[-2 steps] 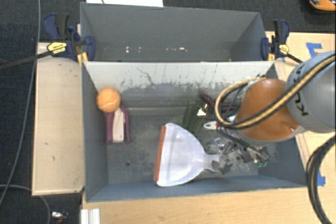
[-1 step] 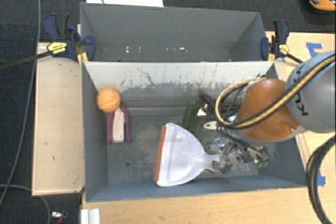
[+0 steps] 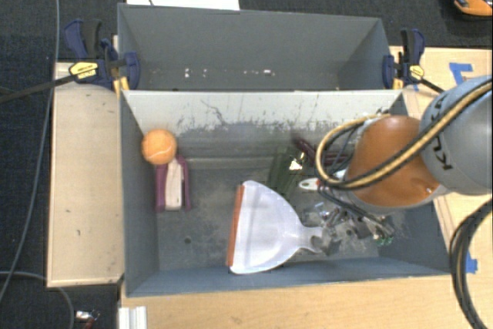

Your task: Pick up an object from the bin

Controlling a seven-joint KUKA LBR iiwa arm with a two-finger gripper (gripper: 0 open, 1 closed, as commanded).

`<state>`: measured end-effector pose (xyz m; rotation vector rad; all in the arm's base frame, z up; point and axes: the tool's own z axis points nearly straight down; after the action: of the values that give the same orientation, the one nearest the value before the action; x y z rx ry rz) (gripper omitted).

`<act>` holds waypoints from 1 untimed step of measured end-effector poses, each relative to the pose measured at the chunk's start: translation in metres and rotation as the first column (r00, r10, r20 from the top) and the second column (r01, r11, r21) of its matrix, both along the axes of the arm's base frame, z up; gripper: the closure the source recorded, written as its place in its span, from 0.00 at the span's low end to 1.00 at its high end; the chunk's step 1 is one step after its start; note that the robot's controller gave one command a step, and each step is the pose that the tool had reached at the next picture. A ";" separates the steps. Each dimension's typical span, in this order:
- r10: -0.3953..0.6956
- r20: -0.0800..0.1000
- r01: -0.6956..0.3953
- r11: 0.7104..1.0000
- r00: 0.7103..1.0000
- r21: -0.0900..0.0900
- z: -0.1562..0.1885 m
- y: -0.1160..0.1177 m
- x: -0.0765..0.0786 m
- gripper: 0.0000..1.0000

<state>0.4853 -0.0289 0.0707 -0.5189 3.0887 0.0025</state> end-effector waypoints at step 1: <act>0.001 0.002 -0.001 1.000 1.000 0.000 0.003 0.000 0.000 1.00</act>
Offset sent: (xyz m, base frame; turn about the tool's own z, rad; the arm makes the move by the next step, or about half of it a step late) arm -0.0001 -0.0001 0.0058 -0.0005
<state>0.4854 -0.0289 0.0733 -0.5196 3.0867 0.0021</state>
